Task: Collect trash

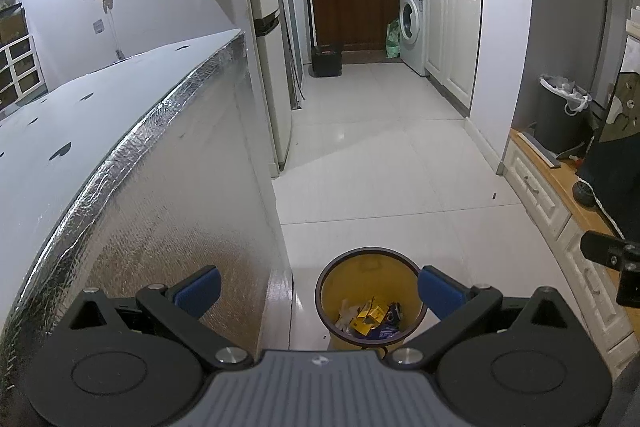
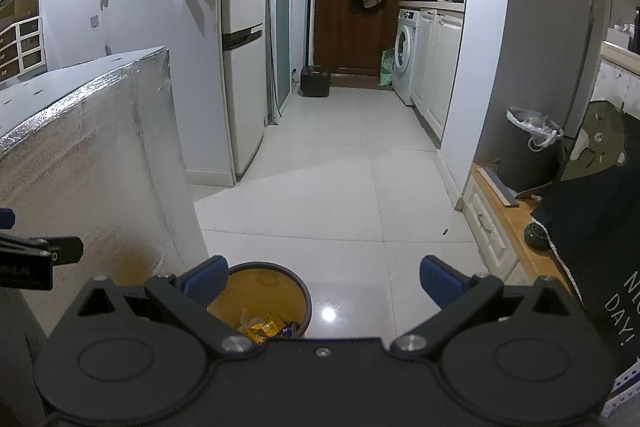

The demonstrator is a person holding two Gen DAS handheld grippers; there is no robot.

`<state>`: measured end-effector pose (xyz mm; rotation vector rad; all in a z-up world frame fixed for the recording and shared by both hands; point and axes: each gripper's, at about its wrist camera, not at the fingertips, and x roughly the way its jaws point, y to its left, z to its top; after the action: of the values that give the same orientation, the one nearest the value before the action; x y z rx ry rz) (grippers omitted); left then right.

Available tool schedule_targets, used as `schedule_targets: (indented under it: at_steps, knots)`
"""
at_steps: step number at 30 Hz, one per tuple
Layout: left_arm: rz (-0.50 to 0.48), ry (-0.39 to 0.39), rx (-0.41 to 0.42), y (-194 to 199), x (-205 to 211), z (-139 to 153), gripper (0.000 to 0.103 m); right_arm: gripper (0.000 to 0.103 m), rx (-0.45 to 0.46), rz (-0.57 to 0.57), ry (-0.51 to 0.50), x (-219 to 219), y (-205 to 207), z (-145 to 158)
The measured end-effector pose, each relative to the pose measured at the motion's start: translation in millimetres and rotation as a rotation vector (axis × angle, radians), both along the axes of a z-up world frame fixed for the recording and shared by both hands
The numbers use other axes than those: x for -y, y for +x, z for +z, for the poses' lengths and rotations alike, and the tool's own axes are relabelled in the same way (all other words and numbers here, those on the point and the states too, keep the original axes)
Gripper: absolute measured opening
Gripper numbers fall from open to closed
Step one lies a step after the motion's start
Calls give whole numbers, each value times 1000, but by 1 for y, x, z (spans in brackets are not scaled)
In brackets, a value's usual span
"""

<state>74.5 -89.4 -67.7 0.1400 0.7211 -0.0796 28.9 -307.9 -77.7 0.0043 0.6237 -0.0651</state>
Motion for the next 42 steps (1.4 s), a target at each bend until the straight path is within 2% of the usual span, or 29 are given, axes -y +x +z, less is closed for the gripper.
schedule_targets:
  at_steps: [42]
  knots:
    - [-8, -5, 6, -3, 1, 0, 103, 103, -25, 9, -6, 3, 1, -2]
